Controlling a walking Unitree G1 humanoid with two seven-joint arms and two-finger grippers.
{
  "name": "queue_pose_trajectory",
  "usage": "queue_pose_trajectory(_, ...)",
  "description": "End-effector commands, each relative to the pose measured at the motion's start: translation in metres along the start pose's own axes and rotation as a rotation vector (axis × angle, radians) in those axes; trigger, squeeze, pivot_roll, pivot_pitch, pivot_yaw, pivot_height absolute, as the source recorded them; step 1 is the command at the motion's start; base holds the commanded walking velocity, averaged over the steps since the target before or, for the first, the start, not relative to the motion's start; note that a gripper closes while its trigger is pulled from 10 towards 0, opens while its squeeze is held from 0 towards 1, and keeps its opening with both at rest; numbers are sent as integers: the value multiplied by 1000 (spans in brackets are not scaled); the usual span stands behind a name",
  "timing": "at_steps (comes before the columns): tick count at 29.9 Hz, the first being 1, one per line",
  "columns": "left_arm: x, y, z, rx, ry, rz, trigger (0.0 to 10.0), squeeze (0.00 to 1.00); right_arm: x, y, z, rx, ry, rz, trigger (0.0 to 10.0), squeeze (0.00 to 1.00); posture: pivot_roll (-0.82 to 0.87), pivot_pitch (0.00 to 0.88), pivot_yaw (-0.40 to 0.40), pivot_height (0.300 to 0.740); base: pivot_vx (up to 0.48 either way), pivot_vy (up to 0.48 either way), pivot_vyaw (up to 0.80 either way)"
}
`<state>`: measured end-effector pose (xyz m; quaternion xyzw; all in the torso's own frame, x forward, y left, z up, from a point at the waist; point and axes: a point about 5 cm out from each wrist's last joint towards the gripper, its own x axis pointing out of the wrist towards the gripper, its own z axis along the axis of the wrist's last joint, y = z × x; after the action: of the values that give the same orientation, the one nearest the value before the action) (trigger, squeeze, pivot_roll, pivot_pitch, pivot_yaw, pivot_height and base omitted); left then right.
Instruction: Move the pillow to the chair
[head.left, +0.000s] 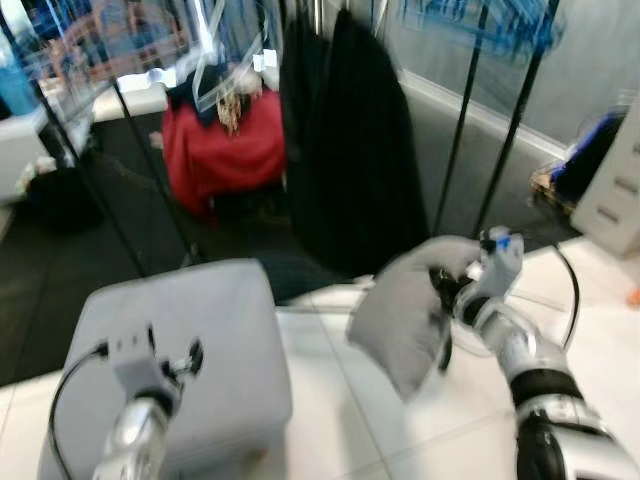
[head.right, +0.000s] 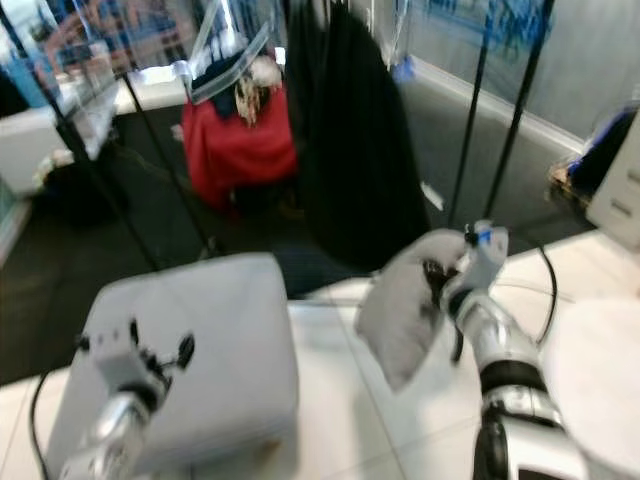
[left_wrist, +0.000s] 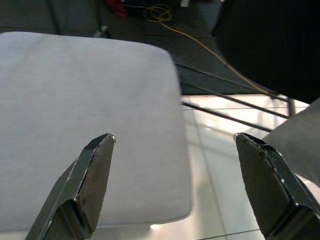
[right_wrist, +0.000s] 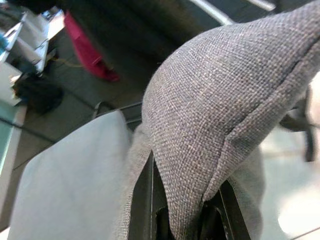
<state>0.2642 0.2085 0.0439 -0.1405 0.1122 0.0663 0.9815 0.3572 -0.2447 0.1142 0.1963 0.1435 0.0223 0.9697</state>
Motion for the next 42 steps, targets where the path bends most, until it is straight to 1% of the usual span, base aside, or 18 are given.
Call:
queue_pose_trajectory(1, -2, 5, -1, 3, 4, 11, 10000, 0, 2, 7, 19, -30, -90, 16, 10000, 0, -227, 0, 12, 740, 0, -480, 0)
queue_pose_trajectory(3, -1, 5, -1, 2, 4, 9, 10000, 0, 2, 5, 20, -32, -93, 9, 10000, 0, -227, 0, 12, 740, 0, -480, 0)
queue_pose_trajectory(5, -1, 4, -1, 1, 3, 5, 10000, 0, 1, 1, 22, -40, -99, -22, 10000, 0, -227, 0, 12, 740, 0, 0, 0)
queue_pose_trajectory(11, -1, 3, 0, -1, 2, 3, 10000, 0, 0, -5, 24, -53, -100, -64, 10000, 0, -226, 0, 13, 740, 0, 0, 0)
queue_pose_trajectory(26, -1, 1, -3, -9, 8, -3, 10000, 0, -1, -7, 19, -68, -82, -79, 10000, 0, -229, 0, 12, 740, 0, -32, 0)
queue_pose_trajectory(32, -1, 2, -3, -14, 7, 2, 10000, 0, 0, -5, 15, -72, -64, -71, 10000, 0, -225, 0, 9, 740, 0, -480, 0)
queue_pose_trajectory(34, -2, 3, -4, -9, 6, 10, 10000, 0, 1, -3, 12, -73, -48, -59, 10000, 0, -224, 0, 8, 740, 0, -420, 0)
queue_pose_trajectory(36, -3, 9, -13, 12, 51, 40, 10000, 0, 0, -4, -8, -72, 33, -23, 10000, 0, -223, 0, 7, 740, 0, 0, 0)
queue_pose_trajectory(37, -3, 9, -13, 12, 51, 40, 10000, 0, 0, -4, -8, -72, 33, -23, 10000, 0, -223, 0, 7, 740, 0, 0, 0)
queue_pose_trajectory(39, -5, 15, -20, 66, 84, 60, 10000, 0, -3, -8, -26, -83, 104, -6, 10000, 0, -224, 0, 7, 740, 0, 0, 0)
queue_pose_trajectory(40, -5, 16, -22, 79, 90, 64, 10000, 0, -5, -10, -30, -88, 120, -4, 10000, 0, -224, 0, 7, 740, 0, 0, 0)
queue_pose_trajectory(41, -5, 16, -22, 79, 90, 64, 10000, 0, -5, -10, -30, -88, 120, -4, 10000, 0, -224, 0, 7, 740, 0, 0, 0)
queue_pose_trajectory(42, -6, 18, -23, 95, 97, 74, 10000, 0, -8, -16, -36, -91, 137, -25, 10000, 0, -225, 0, 7, 740, 0, 0, 0)
